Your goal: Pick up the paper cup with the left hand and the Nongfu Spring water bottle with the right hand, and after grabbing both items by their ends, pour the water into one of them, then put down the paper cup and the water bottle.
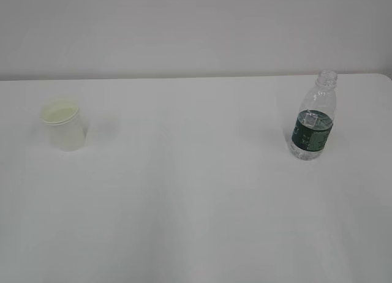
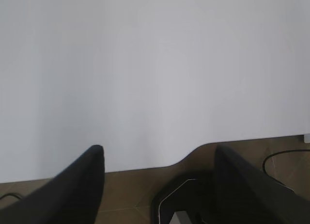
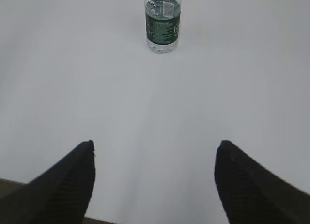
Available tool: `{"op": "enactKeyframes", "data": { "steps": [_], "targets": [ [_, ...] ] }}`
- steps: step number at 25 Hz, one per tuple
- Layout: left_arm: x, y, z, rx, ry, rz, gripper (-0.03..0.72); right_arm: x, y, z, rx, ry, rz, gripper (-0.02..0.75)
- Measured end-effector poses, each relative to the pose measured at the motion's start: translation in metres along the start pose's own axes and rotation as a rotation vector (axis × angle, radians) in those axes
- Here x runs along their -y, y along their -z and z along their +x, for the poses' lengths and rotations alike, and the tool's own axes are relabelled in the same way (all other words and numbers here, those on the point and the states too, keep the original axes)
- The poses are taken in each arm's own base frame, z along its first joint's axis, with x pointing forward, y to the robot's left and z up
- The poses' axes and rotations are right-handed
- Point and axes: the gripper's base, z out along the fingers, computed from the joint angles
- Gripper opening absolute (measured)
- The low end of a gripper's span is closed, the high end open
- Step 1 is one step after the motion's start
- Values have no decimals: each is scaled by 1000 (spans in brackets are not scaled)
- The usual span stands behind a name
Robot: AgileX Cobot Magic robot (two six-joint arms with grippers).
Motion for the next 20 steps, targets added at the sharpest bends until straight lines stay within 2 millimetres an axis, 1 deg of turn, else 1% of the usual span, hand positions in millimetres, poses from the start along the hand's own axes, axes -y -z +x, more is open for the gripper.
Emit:
{"op": "enactKeyframes", "data": {
  "steps": [2, 6, 8, 15, 20],
  "targets": [
    [0, -2, 0, 2, 0, 0, 504, 0, 2, 2, 0, 0, 0, 574],
    [0, -14, 6, -12, -6, 1, 503, 0, 9, 6, -26, 0, 0, 574],
    [0, -16, 7, -7, -7, 5, 503, 0, 11, 11, -52, 1, 0, 574],
    [0, -14, 7, 23, -6, 13, 503, 2, 17, 23, -110, 9, 26, 574],
    [-1, -5, 13, 91, -4, 25, 497, 2, 22, 26, -79, 7, 33, 574]
  ]
}}
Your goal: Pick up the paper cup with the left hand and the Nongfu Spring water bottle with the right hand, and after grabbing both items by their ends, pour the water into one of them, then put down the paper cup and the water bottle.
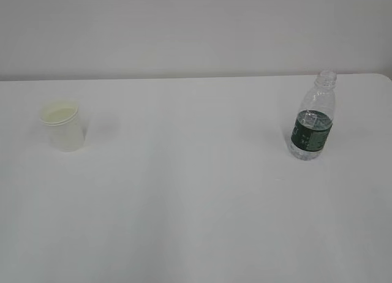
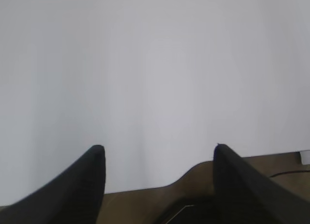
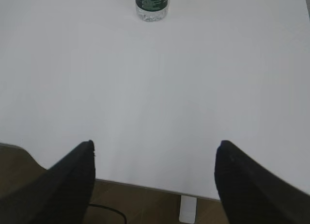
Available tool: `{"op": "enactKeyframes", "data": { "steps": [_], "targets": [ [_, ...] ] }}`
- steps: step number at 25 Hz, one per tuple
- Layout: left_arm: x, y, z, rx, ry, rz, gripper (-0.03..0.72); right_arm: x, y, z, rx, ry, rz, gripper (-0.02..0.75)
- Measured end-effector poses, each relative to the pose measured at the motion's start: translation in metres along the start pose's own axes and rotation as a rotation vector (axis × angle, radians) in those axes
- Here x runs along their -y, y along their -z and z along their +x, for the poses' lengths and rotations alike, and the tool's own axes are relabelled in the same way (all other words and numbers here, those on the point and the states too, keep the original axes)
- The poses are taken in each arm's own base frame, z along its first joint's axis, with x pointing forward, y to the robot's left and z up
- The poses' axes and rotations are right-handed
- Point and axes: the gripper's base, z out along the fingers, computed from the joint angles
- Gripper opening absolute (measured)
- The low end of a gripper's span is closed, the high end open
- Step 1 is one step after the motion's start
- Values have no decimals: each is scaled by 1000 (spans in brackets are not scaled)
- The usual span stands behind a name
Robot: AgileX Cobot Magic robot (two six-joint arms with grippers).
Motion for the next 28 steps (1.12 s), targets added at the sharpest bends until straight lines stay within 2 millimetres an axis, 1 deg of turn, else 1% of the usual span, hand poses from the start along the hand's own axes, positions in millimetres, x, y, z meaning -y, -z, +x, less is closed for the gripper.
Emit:
{"op": "enactKeyframes", "data": {
  "steps": [11, 15, 19, 24, 28],
  "targets": [
    [-4, 27, 19, 205, 6, 35, 484, 0, 8, 7, 74, -5, 7, 573],
    [-6, 34, 26, 265, 8, 46, 481, -1, 15, 14, 147, -11, 7, 539],
    [-7, 40, 32, 311, 9, 54, 463, -1, 16, 16, 165, -14, 4, 503],
    [-8, 45, 39, 363, 11, 63, 452, -1, 16, 16, 167, -17, 0, 498],
    [-8, 45, 39, 362, 11, 62, 451, -1, 16, 15, 171, -17, -2, 497]
  ]
}}
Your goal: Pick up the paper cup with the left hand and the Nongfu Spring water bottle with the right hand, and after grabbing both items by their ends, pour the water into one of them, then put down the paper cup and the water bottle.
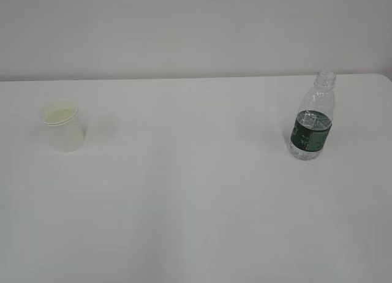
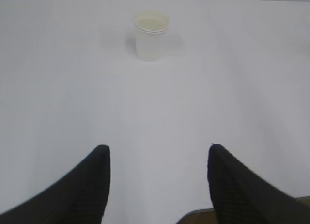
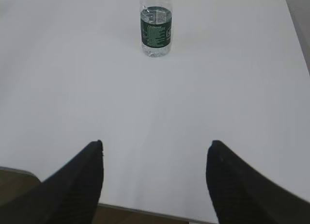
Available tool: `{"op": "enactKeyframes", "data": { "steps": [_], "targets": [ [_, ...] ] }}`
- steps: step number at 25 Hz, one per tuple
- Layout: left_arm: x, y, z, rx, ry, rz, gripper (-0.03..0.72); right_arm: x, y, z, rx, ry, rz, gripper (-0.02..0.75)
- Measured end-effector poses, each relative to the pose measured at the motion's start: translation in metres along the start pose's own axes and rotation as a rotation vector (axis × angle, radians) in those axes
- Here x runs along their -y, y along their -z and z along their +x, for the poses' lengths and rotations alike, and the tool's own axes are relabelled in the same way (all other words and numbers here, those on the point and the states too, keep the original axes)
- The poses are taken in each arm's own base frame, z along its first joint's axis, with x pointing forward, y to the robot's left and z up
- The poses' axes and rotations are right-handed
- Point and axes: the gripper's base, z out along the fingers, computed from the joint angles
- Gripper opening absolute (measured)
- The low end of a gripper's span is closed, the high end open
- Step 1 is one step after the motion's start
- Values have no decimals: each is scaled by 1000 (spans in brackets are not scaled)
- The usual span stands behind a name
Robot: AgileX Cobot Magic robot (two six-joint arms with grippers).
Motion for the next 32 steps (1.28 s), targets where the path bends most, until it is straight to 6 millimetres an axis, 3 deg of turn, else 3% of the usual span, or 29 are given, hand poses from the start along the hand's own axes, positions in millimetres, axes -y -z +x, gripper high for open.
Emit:
{"op": "enactKeyframes", "data": {
  "steps": [22, 32],
  "targets": [
    [1, 0, 0, 0, 9, 0, 450, 0, -2, 0, 5, -1, 0, 492],
    [3, 0, 1, 29, 112, -186, 450, -2, -2, 1, -6, -63, 100, 492]
  ]
}}
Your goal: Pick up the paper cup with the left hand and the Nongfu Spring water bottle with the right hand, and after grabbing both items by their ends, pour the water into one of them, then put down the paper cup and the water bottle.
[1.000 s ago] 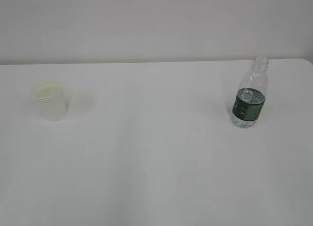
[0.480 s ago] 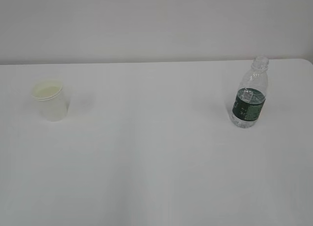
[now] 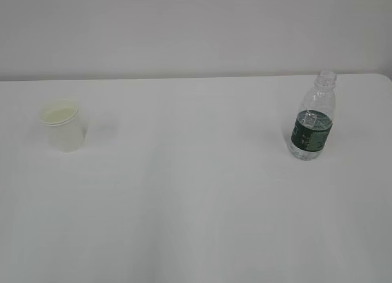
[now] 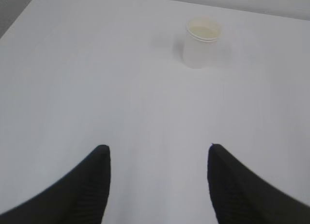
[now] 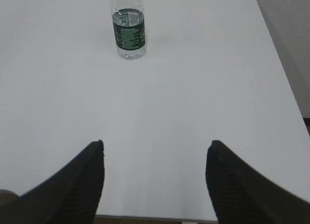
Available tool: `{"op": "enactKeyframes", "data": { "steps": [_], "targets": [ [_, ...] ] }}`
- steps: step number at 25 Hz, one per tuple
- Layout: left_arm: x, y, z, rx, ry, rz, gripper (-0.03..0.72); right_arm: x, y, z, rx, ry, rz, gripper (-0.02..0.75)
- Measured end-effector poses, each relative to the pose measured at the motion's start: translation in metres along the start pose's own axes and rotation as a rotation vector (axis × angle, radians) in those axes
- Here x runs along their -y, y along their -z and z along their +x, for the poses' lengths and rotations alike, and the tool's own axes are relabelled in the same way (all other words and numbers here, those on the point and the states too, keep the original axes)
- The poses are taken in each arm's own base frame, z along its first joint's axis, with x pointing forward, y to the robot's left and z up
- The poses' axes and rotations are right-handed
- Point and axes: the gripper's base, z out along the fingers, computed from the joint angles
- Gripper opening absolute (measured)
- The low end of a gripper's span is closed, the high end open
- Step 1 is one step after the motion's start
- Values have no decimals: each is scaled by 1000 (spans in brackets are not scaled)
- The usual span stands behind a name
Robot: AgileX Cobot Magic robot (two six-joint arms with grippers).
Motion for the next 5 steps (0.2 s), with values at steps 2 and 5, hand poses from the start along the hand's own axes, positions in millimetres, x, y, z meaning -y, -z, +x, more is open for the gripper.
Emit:
{"op": "enactKeyframes", "data": {
  "steps": [2, 5],
  "targets": [
    [0, 0, 0, 0, 0, 0, 450, 0, 0, 0, 0, 0, 0, 492],
    [0, 0, 0, 0, 0, 0, 447, 0, 0, 0, 0, 0, -1, 492]
  ]
}}
